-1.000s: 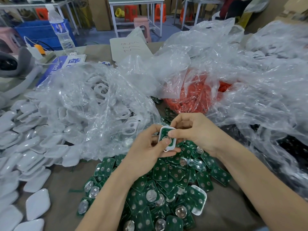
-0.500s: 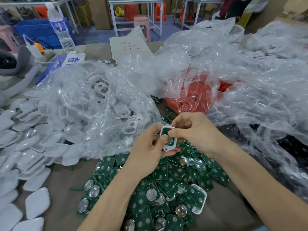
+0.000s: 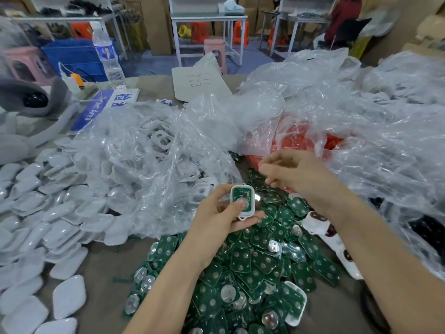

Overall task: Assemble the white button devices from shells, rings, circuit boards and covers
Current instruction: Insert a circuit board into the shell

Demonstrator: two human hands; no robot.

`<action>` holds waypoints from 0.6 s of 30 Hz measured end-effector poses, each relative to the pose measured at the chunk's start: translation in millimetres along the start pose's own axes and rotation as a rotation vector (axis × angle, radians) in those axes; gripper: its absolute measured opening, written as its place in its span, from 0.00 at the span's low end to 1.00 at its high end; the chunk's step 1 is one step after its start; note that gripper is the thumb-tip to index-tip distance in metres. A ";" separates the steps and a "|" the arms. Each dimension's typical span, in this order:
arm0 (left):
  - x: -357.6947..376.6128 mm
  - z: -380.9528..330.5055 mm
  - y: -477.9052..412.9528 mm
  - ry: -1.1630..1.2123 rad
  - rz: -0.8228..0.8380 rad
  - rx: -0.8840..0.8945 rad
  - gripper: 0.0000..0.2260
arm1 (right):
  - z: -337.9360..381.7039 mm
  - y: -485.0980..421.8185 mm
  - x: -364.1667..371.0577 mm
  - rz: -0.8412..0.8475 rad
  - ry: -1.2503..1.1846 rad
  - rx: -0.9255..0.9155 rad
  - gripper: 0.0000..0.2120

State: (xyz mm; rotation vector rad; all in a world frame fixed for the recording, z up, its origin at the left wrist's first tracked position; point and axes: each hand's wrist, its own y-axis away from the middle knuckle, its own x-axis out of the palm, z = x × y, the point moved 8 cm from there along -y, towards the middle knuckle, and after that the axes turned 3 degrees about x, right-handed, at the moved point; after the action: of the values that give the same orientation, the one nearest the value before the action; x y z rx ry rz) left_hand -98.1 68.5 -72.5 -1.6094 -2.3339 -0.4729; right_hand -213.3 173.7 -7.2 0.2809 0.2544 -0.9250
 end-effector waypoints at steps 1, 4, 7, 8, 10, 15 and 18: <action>-0.7 0.1 -0.5 0.027 -0.001 -0.010 0.10 | 5.1 -4.1 -7.4 -0.033 -0.027 -0.007 0.04; -0.4 0.5 -0.8 0.089 0.007 -0.039 0.10 | 22.5 -18.9 -22.4 -0.087 0.075 -0.055 0.02; -0.1 1.4 -1.6 0.141 0.012 -0.065 0.11 | 34.6 -32.0 -22.2 -0.063 0.188 -0.069 0.02; -0.3 1.5 -1.7 0.141 0.012 -0.067 0.11 | 38.9 -34.8 -18.2 -0.041 0.208 -0.078 0.02; -1.0 2.0 -1.9 0.118 0.012 -0.064 0.11 | 49.0 -36.7 -2.7 0.034 0.248 -0.114 0.03; -3.0 1.1 -2.0 0.049 0.014 -0.036 0.11 | 80.9 -30.3 51.9 0.250 0.384 -0.276 0.06; -1.7 1.5 -2.1 0.008 0.020 -0.040 0.11 | 103.8 -30.2 85.4 0.317 0.394 -0.368 0.06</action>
State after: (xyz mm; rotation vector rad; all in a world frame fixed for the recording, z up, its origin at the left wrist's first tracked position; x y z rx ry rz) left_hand -99.6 67.0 -74.8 -1.6443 -2.3139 -0.5247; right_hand -178.7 56.9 57.4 0.1539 0.7137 -0.4893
